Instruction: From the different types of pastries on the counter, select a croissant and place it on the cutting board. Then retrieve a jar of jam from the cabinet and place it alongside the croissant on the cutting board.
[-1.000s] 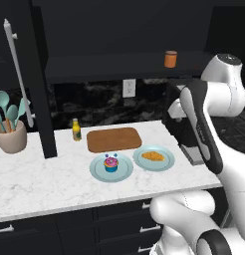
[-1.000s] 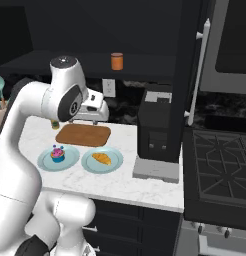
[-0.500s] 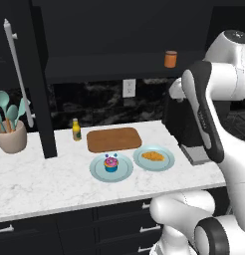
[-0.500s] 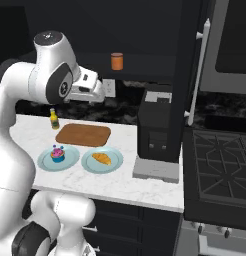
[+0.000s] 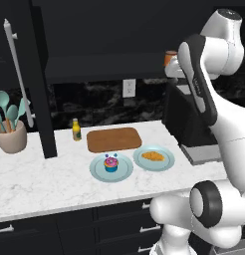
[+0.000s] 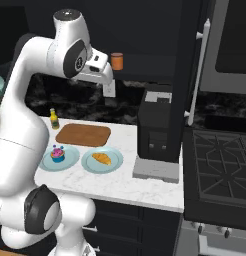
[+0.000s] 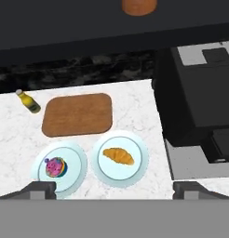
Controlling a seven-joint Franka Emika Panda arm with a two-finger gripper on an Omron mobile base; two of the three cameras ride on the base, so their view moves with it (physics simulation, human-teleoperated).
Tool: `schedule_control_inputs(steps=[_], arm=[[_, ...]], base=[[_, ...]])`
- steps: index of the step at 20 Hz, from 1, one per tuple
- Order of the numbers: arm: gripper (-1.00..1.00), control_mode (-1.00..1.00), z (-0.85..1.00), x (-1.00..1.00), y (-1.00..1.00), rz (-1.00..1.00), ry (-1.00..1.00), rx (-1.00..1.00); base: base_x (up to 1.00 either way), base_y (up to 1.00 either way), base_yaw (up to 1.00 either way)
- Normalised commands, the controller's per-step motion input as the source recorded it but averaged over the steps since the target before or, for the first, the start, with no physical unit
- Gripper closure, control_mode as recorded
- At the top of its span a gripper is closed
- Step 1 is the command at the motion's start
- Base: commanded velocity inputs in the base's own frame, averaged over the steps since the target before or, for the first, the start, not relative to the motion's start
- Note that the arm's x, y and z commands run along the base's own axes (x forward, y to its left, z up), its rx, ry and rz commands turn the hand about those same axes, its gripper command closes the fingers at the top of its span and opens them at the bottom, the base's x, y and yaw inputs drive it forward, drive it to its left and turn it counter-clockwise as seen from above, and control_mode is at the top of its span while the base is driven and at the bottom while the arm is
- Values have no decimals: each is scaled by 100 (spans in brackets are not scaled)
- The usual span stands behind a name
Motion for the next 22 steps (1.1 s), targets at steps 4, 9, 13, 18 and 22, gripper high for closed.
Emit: schedule_control_inputs(steps=[4,9,13,18,22], arm=[[-100,-100,-47,77,1,-9,-14,-1],[-100,-100,21,30,-10,-9,-17,0],[-100,-100,45,52,-32,-2,-8,0],[-100,-100,24,38,-15,8,10,0],[-100,-100,85,39,3,30,15,-9]], base=[[0,0,0],[0,0,0],[0,0,0],[0,0,0],[0,0,0]])
